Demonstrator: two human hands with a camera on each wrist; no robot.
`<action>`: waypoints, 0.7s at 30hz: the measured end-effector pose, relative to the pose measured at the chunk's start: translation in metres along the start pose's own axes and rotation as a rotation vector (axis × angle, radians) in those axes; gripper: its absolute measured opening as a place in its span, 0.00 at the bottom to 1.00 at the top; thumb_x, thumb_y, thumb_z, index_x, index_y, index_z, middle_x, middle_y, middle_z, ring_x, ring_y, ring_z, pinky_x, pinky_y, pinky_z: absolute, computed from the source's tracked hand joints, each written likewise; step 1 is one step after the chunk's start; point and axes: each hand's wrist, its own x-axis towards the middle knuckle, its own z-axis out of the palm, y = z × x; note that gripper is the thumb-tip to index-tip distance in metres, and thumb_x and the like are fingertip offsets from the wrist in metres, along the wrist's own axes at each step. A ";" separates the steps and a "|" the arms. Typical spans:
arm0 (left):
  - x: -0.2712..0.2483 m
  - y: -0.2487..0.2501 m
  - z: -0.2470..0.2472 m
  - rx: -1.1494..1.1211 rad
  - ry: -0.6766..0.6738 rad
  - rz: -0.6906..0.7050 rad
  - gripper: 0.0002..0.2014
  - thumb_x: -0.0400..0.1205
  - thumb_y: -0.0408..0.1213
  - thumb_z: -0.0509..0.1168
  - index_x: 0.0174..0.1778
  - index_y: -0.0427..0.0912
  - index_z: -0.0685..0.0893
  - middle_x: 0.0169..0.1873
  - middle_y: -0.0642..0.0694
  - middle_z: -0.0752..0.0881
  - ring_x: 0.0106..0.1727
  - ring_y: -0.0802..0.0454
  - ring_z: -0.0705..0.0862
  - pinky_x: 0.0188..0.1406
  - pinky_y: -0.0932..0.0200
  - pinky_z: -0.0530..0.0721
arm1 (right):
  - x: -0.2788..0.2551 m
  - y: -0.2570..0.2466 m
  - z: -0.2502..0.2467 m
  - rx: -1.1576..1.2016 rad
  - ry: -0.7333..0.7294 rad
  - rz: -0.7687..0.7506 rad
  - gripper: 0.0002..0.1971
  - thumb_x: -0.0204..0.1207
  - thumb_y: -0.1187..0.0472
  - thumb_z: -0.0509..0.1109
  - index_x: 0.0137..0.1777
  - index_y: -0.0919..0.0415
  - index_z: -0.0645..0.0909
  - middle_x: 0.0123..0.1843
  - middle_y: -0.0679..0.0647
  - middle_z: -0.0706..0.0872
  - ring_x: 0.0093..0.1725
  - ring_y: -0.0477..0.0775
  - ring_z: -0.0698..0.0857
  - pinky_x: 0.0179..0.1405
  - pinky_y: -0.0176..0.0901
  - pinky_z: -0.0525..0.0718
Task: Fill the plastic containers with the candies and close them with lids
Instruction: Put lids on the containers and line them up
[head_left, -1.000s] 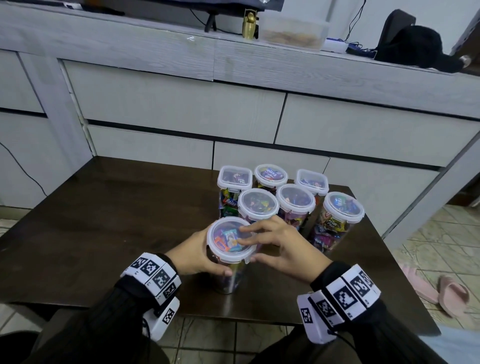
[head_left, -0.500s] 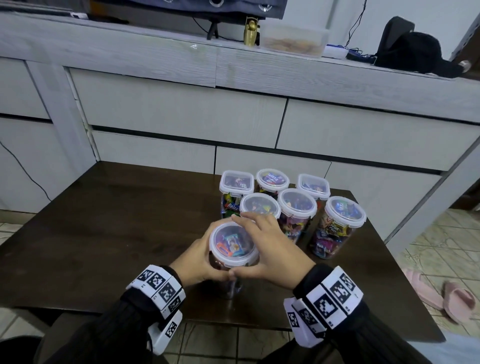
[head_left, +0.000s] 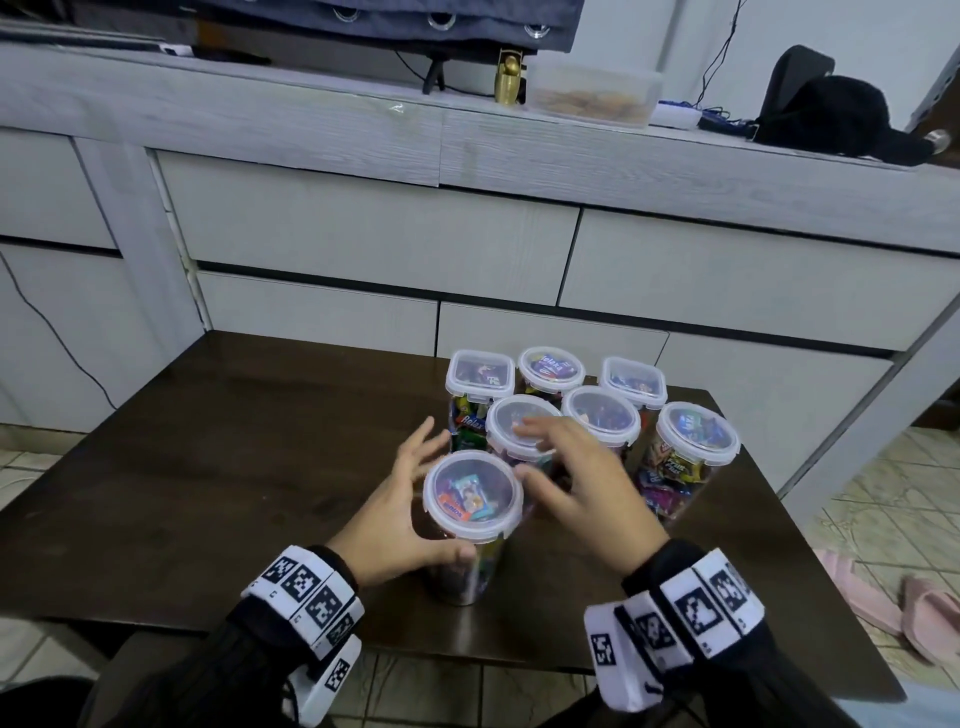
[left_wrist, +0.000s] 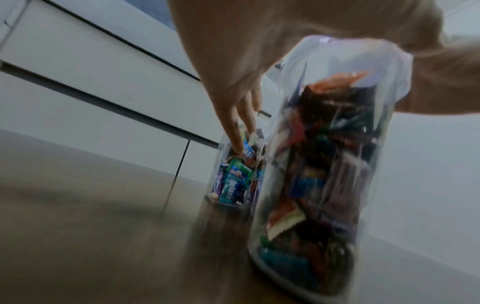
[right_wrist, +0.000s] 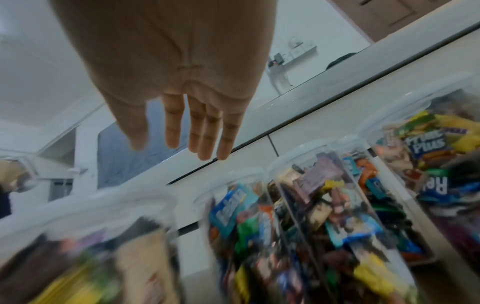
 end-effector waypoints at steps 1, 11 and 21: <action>-0.001 0.007 -0.003 0.047 0.027 0.045 0.63 0.55 0.65 0.82 0.79 0.74 0.46 0.80 0.69 0.60 0.79 0.71 0.63 0.77 0.58 0.66 | 0.005 0.005 -0.005 -0.059 0.020 0.001 0.21 0.78 0.53 0.69 0.71 0.54 0.74 0.71 0.48 0.76 0.68 0.46 0.76 0.70 0.40 0.73; 0.012 0.044 0.004 0.939 -0.098 0.330 0.46 0.71 0.70 0.67 0.82 0.58 0.58 0.83 0.57 0.59 0.81 0.58 0.59 0.74 0.54 0.74 | 0.053 0.027 0.004 -0.580 -0.347 0.105 0.44 0.71 0.49 0.75 0.82 0.53 0.54 0.84 0.58 0.57 0.82 0.56 0.59 0.82 0.55 0.52; -0.005 0.031 -0.054 1.014 -0.065 0.155 0.43 0.72 0.67 0.68 0.81 0.63 0.58 0.82 0.60 0.60 0.79 0.60 0.63 0.64 0.57 0.81 | 0.043 0.011 0.014 -0.512 -0.334 0.046 0.39 0.71 0.52 0.76 0.78 0.53 0.61 0.82 0.59 0.62 0.79 0.60 0.65 0.73 0.54 0.73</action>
